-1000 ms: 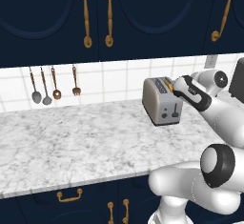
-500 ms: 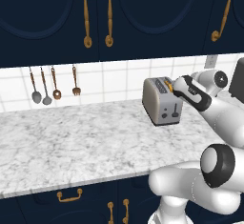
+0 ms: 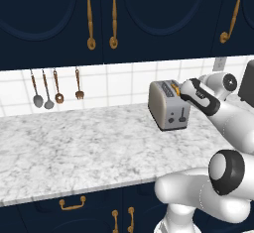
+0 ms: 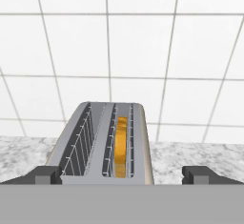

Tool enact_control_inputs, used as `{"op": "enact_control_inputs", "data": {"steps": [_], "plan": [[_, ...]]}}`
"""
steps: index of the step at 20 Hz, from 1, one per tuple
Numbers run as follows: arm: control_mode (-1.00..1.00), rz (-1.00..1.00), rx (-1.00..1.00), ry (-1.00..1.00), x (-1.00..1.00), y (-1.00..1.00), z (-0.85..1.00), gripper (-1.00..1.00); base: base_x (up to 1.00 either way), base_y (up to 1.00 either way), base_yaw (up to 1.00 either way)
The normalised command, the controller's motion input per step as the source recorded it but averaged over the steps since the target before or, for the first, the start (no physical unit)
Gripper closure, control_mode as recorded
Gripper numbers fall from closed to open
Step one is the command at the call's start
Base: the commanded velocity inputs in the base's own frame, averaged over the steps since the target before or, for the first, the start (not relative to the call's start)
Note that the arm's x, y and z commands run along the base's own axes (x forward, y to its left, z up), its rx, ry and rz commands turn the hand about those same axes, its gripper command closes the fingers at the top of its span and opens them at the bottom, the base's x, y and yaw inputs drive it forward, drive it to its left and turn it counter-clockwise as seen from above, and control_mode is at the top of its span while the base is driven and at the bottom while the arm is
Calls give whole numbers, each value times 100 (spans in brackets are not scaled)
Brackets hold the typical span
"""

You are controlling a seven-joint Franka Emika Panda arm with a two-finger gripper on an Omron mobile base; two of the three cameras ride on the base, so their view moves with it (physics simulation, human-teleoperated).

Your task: Start the toaster. Once the lever pops up, take the bread to the plate on the dining counter.

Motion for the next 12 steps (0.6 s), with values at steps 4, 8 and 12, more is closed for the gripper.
{"op": "enact_control_inputs", "data": {"steps": [4, 8, 12], "plan": [[-100, 0, 0, 0, 0, 0, 0, -100, 0, 0, 0], [-100, 0, 0, 0, 0, 0, 0, -100, 0, 0, 0], [-100, 0, 0, 0, 0, 0, 0, -100, 0, 0, 0]]}}
